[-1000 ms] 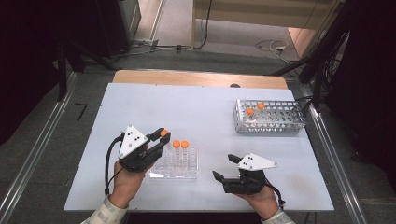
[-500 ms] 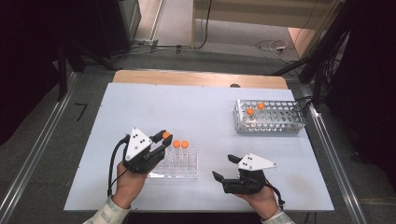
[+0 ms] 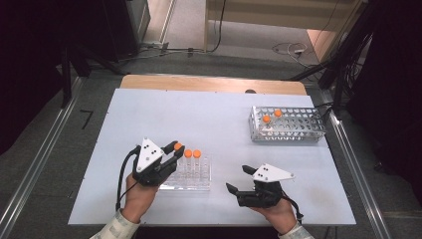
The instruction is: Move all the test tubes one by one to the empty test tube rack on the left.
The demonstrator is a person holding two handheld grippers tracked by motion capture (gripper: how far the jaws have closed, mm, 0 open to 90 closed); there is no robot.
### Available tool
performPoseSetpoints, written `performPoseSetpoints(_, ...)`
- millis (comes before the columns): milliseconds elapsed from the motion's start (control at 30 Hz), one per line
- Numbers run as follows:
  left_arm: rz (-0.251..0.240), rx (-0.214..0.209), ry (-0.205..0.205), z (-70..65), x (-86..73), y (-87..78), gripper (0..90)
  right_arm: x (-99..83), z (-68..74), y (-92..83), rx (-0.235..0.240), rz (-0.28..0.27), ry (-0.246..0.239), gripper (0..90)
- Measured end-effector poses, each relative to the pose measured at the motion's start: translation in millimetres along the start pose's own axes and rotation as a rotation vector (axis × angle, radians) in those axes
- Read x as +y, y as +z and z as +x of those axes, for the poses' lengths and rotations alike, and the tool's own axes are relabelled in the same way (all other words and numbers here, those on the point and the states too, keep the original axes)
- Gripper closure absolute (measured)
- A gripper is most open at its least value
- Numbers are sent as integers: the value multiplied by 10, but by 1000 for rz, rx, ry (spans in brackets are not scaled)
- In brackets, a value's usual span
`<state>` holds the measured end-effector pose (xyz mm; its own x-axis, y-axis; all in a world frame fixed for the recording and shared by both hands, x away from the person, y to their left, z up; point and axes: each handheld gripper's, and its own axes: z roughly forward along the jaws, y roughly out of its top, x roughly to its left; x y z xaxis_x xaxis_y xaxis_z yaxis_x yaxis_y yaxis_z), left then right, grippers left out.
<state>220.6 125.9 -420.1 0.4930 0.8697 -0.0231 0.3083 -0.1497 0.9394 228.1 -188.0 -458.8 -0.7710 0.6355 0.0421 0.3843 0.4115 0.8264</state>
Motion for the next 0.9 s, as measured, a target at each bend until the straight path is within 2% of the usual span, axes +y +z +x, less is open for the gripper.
performPoseSetpoints(633,16,-22,-30,14,-40,17,653,-3,-3,2,-1,5,1,205)
performPoseSetpoints(900,0,-32,-56,29,-23,-24,627,-2,-7,-4,-4,-1,8,205)
